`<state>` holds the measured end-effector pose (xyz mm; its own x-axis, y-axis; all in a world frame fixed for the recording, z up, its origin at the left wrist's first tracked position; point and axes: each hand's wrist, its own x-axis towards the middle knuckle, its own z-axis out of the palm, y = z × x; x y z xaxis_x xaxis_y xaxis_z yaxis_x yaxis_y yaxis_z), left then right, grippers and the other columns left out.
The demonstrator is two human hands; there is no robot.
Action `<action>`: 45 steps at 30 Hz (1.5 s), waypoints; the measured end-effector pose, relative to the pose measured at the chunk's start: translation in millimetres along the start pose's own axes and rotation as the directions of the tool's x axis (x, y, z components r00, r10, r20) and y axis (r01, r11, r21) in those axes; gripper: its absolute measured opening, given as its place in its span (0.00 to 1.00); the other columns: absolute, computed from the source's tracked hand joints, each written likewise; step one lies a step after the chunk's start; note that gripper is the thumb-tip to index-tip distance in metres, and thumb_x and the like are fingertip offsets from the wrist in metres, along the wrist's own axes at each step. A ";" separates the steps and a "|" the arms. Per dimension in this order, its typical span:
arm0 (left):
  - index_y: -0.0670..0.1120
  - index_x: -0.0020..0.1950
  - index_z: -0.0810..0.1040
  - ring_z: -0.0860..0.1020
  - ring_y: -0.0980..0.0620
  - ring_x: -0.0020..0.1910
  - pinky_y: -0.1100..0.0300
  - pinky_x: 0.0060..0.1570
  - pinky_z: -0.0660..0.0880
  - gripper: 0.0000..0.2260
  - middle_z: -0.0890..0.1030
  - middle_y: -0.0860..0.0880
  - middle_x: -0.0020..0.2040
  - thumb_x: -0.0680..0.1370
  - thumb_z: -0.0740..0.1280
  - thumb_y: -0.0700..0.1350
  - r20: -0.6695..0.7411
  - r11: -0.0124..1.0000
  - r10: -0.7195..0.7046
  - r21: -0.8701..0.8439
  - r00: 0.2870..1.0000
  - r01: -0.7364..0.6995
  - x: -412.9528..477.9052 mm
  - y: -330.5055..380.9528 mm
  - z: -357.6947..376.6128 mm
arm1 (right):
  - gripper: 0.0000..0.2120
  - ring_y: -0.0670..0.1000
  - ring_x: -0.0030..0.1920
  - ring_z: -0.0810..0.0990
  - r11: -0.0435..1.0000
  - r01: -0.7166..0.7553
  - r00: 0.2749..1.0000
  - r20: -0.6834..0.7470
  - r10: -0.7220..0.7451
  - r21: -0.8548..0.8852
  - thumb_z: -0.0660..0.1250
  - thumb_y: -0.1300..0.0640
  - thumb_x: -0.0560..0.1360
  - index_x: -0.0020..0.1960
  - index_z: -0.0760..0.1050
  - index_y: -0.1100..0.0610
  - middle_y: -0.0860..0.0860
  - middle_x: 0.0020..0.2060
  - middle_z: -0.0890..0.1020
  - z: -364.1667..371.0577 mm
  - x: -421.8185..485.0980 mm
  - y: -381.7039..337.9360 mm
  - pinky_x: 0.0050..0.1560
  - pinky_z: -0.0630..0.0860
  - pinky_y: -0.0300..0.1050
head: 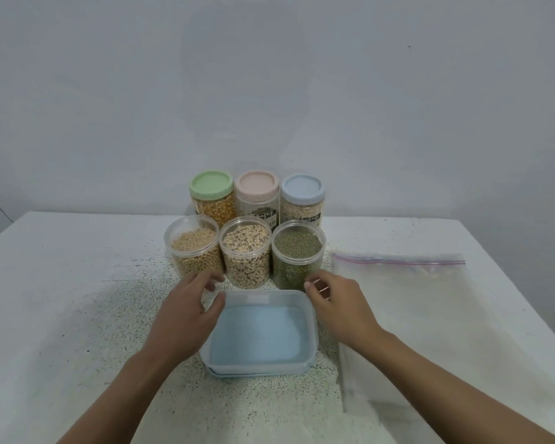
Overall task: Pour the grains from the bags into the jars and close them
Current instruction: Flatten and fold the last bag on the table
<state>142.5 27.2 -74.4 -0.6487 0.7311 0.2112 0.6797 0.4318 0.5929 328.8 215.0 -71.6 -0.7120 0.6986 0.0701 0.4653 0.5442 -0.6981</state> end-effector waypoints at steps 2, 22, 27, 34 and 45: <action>0.56 0.54 0.78 0.75 0.57 0.32 0.63 0.35 0.71 0.05 0.78 0.59 0.46 0.80 0.68 0.48 -0.023 0.997 0.065 -0.045 0.998 -0.066 5.8 18.3 -0.6 | 0.06 0.46 0.38 0.82 0.999 0.003 0.999 -0.034 -0.002 0.050 0.65 0.53 0.82 0.50 0.80 0.50 0.45 0.38 0.83 -8.9 0.9 2.4 0.45 0.80 0.49; 0.51 0.62 0.78 0.76 0.56 0.58 0.58 0.58 0.76 0.10 0.78 0.53 0.59 0.82 0.66 0.45 0.288 0.973 0.166 -0.205 0.943 -0.109 39.4 167.2 162.5 | 0.09 0.49 0.57 0.77 0.983 0.002 0.991 -0.135 -0.027 -0.184 0.65 0.58 0.81 0.59 0.80 0.55 0.47 0.53 0.82 -122.5 4.8 172.2 0.54 0.72 0.42; 0.44 0.75 0.69 0.68 0.45 0.71 0.55 0.71 0.64 0.21 0.71 0.45 0.72 0.82 0.64 0.45 0.260 0.997 0.043 0.055 0.965 -0.059 67.6 177.5 194.6 | 0.18 0.57 0.68 0.73 0.921 0.140 0.990 0.025 -0.140 -0.362 0.66 0.58 0.79 0.69 0.76 0.60 0.55 0.65 0.79 -141.3 34.9 198.3 0.65 0.70 0.49; 0.41 0.81 0.58 0.56 0.42 0.80 0.55 0.76 0.55 0.28 0.56 0.38 0.80 0.83 0.63 0.45 0.186 0.984 -0.174 0.074 0.967 0.163 58.1 184.3 211.5 | 0.18 0.54 0.70 0.69 0.852 0.161 0.987 0.104 -0.126 -0.498 0.62 0.51 0.81 0.69 0.74 0.55 0.49 0.67 0.75 -144.5 54.1 226.6 0.64 0.64 0.52; 0.41 0.72 0.73 0.71 0.50 0.61 0.64 0.58 0.65 0.20 0.69 0.46 0.62 0.80 0.67 0.42 0.125 0.992 -0.046 0.123 0.991 0.031 46.2 173.3 199.7 | 0.15 0.57 0.56 0.77 0.891 0.257 0.956 -0.038 -0.291 -0.373 0.69 0.63 0.73 0.59 0.79 0.54 0.48 0.52 0.79 -131.8 57.0 247.6 0.61 0.69 0.59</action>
<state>298.7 241.3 -117.1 -0.6316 0.7707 0.0847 0.6964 0.5159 0.4989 472.7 450.8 -146.5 -0.7964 0.5268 0.2972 0.4281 0.8380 -0.3384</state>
